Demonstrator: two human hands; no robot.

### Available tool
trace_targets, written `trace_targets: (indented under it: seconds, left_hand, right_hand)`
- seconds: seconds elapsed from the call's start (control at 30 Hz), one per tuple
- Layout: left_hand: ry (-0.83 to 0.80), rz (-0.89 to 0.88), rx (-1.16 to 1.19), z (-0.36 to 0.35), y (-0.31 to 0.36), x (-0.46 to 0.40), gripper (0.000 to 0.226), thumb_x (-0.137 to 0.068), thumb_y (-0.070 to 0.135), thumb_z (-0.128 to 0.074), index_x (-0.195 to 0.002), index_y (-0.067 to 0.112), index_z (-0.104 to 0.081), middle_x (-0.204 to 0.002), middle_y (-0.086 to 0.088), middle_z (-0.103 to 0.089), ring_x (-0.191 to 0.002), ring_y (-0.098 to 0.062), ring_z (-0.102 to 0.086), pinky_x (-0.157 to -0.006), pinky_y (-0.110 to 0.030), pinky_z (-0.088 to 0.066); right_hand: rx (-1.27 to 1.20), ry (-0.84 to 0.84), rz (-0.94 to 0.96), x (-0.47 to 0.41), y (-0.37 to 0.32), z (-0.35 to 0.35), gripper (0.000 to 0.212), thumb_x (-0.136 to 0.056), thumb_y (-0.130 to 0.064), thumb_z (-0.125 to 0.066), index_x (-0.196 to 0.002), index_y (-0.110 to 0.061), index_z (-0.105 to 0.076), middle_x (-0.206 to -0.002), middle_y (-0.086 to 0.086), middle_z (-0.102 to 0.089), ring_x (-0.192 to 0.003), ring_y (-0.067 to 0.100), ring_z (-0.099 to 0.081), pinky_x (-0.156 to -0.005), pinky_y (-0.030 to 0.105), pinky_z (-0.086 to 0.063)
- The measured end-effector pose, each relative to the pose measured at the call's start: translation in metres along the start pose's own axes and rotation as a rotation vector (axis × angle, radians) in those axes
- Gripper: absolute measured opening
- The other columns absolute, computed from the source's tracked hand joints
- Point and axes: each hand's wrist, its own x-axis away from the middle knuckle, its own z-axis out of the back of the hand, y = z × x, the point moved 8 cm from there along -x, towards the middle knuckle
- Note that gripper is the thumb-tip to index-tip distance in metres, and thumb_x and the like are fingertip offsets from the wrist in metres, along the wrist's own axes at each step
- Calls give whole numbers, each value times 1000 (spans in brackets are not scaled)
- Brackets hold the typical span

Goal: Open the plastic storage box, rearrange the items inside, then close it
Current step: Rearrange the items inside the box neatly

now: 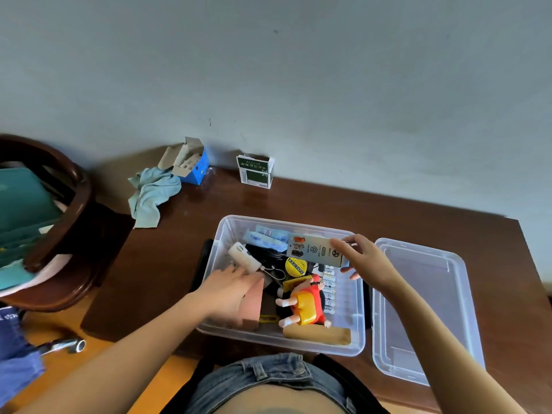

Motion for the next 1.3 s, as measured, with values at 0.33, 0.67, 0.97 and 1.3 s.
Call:
trace_targets:
  seconds: [0.33,0.67,0.97,1.3]
  left_hand:
    - [-8,-70,327,14,14,6,97,-69,54,-70,-144,37,-10,-140,4,-31,-121,-15,-35,-92,-30,-43]
    - [-83,-39,487,-13,16,8,105,-71,54,-72,-147,43,1,-147,16,-14,-133,-11,-21,-107,-32,-30]
    - [-69,165,747,-11,-7,12,71,-85,34,-67,-145,18,-31,-145,-1,-40,-117,-4,-42,-85,-4,-36]
    - [-73,417,582,-35,0,28,56,-90,55,-49,-121,8,-50,-129,-11,-53,-120,-28,-50,-92,-36,-40]
  right_hand:
    - [-78,17,4,0,-1,-2,37,-88,-51,-51,-105,-18,-54,-86,2,-65,-68,13,-66,-56,22,-54]
    - [-123,-31,51,-7,-6,-17,34,-91,-46,-50,-110,-18,-53,-96,8,-64,-73,12,-63,-51,14,-47]
    - [423,-244,23,-8,-8,-55,52,-82,-56,-59,-122,-25,-45,-107,-4,-57,-79,8,-59,-58,16,-46]
    - [571,-134,362,3,-90,-77,22,-90,-29,-55,-110,-24,-62,-96,-12,-65,-90,13,-63,-74,29,-51]
